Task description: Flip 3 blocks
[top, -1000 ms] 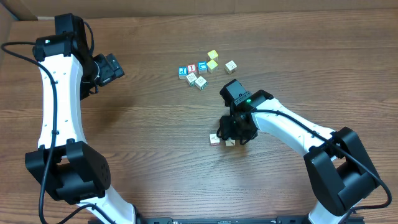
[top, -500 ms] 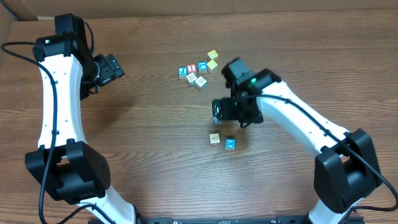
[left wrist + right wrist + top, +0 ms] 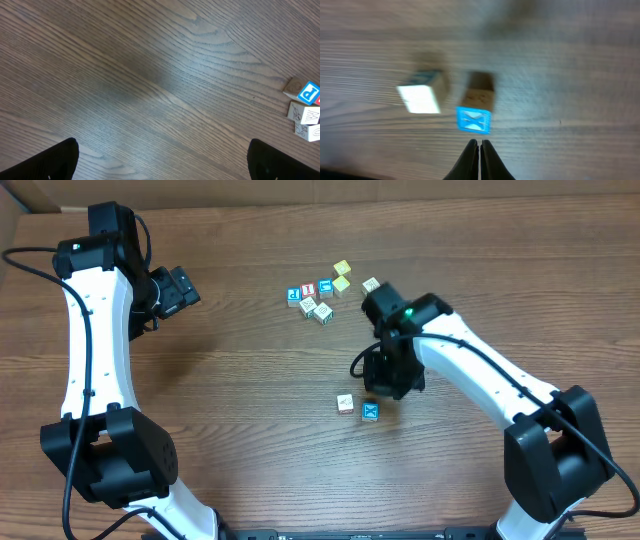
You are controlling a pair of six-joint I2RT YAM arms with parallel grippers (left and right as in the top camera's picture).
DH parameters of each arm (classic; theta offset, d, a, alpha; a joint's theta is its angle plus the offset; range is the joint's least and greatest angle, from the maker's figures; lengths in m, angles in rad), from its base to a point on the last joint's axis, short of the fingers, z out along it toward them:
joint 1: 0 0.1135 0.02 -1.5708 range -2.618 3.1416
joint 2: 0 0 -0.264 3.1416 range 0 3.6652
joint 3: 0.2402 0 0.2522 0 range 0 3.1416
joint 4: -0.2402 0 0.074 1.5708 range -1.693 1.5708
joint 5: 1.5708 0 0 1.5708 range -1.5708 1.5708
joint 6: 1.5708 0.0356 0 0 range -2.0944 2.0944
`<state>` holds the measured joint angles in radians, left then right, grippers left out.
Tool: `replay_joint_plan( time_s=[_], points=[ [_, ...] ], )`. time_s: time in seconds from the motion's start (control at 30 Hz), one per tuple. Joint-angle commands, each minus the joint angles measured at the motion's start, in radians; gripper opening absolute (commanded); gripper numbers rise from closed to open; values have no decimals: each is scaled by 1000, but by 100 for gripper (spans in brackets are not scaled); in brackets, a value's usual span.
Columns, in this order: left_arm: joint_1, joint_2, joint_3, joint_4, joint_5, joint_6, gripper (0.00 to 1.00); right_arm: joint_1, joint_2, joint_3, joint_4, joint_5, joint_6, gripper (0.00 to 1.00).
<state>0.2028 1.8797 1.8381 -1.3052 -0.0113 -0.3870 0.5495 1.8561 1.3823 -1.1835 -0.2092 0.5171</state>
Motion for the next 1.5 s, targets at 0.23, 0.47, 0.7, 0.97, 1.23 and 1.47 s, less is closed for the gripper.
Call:
replay_joint_plan(
  time_s=[0.23, 0.47, 0.7, 0.97, 1.23, 1.47],
  points=[
    [-7, 7, 23, 1, 4, -2, 100, 30, -2, -136, 35, -39, 109, 4],
    [-7, 7, 23, 1, 4, -2, 100, 103, -2, -212, 119, -37, 217, 4],
    [-7, 7, 23, 1, 3, -2, 100, 122, -2, -219, 207, -23, 216, 4],
    [-7, 7, 23, 1, 4, -2, 100, 122, -2, -219, 265, 22, 216, 4],
    [-7, 7, 23, 1, 4, -3, 100, 122, -2, -209, 292, -12, 204, 4],
    [-7, 7, 23, 1, 4, -2, 100, 103, -3, -14, 126, -110, 66, 4]
  ],
)
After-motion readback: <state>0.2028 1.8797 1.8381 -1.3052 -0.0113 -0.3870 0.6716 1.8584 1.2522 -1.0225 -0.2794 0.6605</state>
